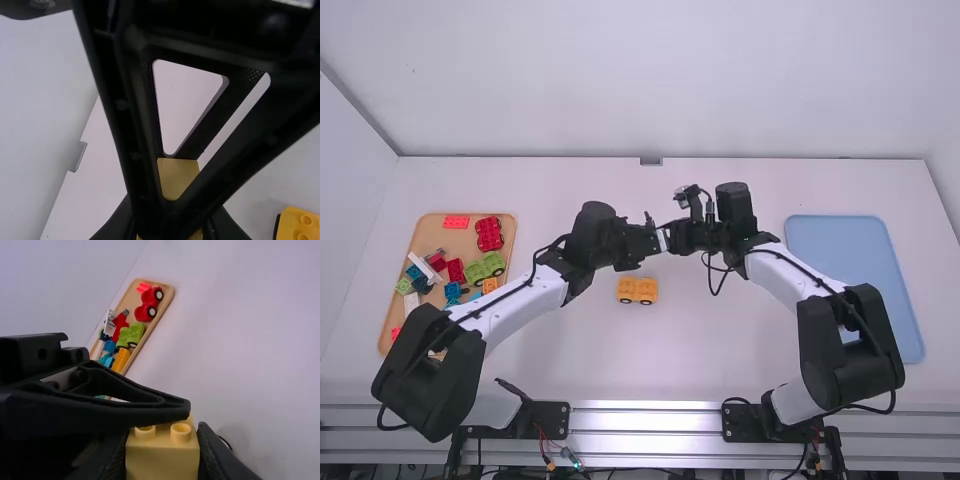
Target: Assemble lego blocks to make yellow taxi
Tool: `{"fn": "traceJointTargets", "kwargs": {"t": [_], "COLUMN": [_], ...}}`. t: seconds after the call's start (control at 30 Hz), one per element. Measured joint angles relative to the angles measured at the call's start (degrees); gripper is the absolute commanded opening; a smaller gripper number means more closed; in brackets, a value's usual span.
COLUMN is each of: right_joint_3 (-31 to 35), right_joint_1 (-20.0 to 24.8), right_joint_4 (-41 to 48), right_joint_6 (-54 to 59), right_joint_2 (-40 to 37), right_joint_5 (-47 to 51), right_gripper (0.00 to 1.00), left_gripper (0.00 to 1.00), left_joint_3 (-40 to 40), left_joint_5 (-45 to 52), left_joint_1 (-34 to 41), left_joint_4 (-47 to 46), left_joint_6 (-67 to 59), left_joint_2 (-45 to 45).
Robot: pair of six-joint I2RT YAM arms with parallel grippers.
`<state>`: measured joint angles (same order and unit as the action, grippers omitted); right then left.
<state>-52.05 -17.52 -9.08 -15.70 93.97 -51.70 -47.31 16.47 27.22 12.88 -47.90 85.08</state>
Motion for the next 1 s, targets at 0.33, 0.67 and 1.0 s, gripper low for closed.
{"fn": "traceJointTargets", "kwargs": {"t": [0.33,0.67,1.0], "right_joint_3": [0.0,-9.3,-21.9], "right_joint_1": [-0.1,3.7,-0.3], "right_joint_4": [-0.2,24.0,51.3], "right_joint_6": [1.4,25.8,63.2], "right_joint_2": [0.0,0.0,0.0], "right_joint_5": [0.7,0.0,-0.1], "right_gripper": [0.26,0.18,0.18], "left_gripper": [0.99,0.99,0.99], "left_joint_3": [0.0,-16.5,-27.0], "left_joint_5": [1.5,18.0,32.4], "left_joint_1": [0.1,-8.2,-13.0], "left_joint_4": [0.4,-34.2,-48.3], "left_joint_6": [2.5,3.5,1.7], "left_joint_2": [0.0,-0.1,5.8]}}
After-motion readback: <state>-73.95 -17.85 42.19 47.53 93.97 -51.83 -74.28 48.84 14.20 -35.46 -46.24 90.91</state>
